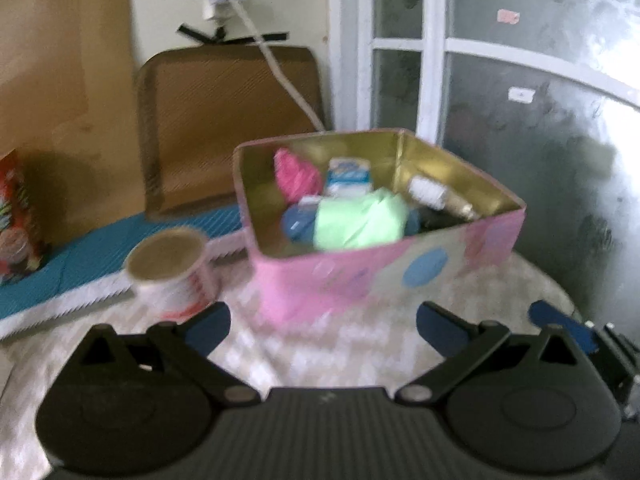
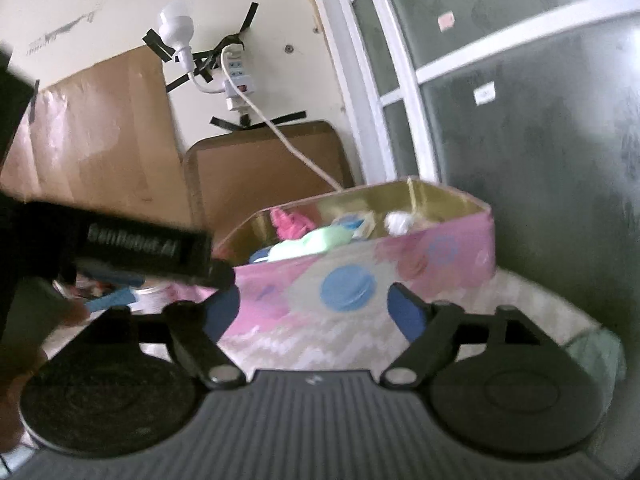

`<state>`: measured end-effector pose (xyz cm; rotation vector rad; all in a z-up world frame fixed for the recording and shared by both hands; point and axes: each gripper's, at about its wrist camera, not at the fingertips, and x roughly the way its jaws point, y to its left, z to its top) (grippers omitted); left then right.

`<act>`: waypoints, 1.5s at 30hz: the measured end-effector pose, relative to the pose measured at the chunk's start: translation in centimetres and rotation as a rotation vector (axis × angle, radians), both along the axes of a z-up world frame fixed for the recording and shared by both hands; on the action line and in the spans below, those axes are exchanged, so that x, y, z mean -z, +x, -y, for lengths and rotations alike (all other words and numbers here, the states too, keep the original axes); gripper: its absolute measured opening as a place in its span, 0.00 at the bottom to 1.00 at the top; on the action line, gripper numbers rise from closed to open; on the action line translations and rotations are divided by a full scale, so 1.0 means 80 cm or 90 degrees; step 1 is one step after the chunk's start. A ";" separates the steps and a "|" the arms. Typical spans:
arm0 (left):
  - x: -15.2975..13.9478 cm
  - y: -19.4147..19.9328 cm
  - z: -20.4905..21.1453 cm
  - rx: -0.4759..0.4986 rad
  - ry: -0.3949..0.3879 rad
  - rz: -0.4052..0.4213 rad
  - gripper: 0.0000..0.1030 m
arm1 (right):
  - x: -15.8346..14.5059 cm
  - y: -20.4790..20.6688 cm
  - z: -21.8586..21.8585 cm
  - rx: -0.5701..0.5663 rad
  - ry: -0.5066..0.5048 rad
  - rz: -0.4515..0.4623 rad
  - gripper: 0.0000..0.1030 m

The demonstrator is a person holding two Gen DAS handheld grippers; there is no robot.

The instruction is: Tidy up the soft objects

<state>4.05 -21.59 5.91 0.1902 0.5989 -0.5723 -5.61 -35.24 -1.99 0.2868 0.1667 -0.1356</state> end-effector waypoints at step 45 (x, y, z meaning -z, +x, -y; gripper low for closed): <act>0.006 -0.084 -0.096 -0.059 0.001 0.177 1.00 | -0.043 -0.075 -0.082 0.147 -0.004 -0.027 1.00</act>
